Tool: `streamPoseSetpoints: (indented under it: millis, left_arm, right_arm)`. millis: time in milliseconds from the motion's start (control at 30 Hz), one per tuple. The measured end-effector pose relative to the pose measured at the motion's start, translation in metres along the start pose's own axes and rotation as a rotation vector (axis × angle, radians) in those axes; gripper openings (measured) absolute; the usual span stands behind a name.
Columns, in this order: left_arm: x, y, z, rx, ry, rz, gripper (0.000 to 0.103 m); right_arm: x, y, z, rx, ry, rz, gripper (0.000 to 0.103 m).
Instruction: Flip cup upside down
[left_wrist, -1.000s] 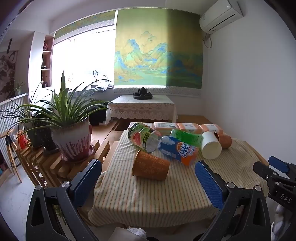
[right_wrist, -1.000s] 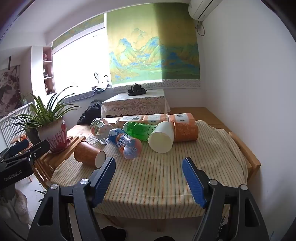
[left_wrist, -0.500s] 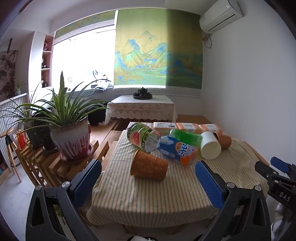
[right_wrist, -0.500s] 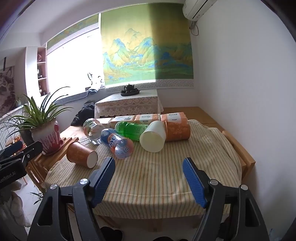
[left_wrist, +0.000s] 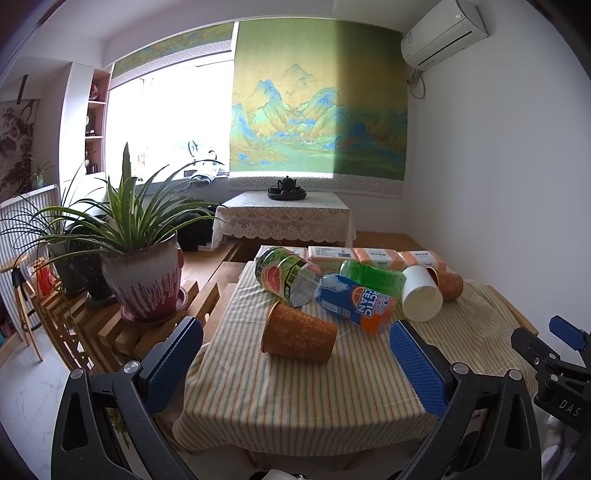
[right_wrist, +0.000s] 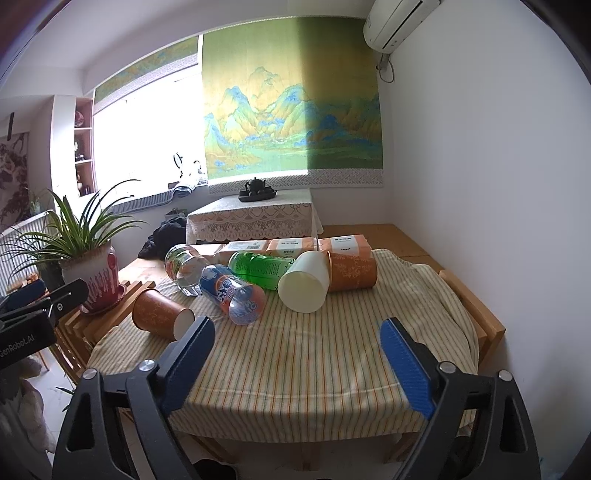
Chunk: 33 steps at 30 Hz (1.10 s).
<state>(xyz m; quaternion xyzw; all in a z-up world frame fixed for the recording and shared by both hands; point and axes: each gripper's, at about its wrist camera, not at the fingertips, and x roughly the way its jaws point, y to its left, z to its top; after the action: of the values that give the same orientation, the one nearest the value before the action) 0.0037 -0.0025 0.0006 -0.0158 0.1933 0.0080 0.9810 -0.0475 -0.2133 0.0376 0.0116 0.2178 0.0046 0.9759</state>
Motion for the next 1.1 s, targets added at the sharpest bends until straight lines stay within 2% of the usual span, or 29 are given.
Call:
streamPoseSetpoints:
  millis: [1100]
  left_arm:
    - [0.012, 0.002, -0.002, -0.003, 0.017, -0.005, 0.103]
  right_arm:
    - [0.007, -0.001, -0.003, 0.005, 0.003, -0.021, 0.093]
